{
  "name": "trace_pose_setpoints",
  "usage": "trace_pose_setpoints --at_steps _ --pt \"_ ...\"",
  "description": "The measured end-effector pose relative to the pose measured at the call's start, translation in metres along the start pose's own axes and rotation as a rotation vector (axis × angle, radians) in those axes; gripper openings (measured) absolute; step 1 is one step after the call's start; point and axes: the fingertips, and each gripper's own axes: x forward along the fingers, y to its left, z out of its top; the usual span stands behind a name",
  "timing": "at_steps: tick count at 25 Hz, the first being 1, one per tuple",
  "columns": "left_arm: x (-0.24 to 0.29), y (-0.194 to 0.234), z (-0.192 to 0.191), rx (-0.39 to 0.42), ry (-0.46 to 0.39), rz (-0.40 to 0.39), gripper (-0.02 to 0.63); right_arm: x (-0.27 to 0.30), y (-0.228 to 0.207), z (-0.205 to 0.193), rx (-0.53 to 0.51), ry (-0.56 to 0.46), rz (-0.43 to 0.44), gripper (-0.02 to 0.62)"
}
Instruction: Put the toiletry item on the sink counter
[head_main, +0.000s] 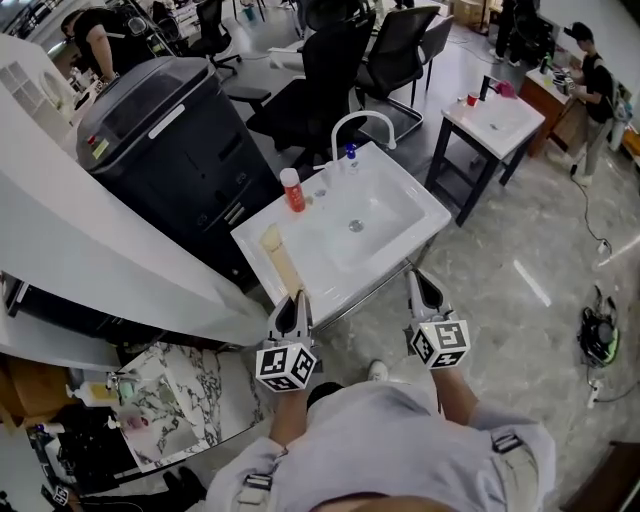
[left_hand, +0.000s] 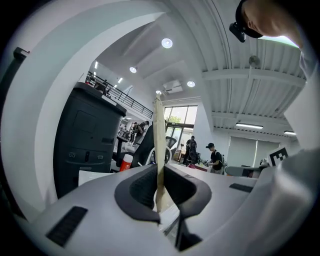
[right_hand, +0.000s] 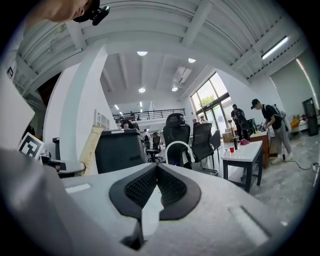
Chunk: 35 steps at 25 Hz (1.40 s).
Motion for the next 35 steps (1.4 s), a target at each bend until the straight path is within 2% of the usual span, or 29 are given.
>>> trace_pose_setpoints --at_steps 4,9,14,23,28,35 --pt "0.014 -0.011 0.0 0.013 0.013 0.022 0.032 0.016 -0.018 -0.001 0.029 0.013 0.021 0.005" --pt "0.015 0.004 0.003 0.015 0.017 0.089 0.032 0.05 -0.005 -0.002 0.046 0.028 0.1 0.005" --pt "0.018 0.035 0.011 0.016 0.007 0.13 0.032 0.084 0.019 -0.002 0.041 0.025 0.148 0.005" --pt "0.034 0.086 0.046 0.013 -0.048 0.135 0.032 0.15 0.068 0.003 0.02 0.035 0.202 0.005" --pt "0.029 0.112 0.055 -0.004 -0.074 0.149 0.032 0.185 0.113 0.003 0.003 0.045 0.276 0.005" --pt "0.018 0.143 0.052 -0.047 -0.061 0.216 0.032 0.214 0.161 -0.002 -0.01 0.076 0.378 0.005"
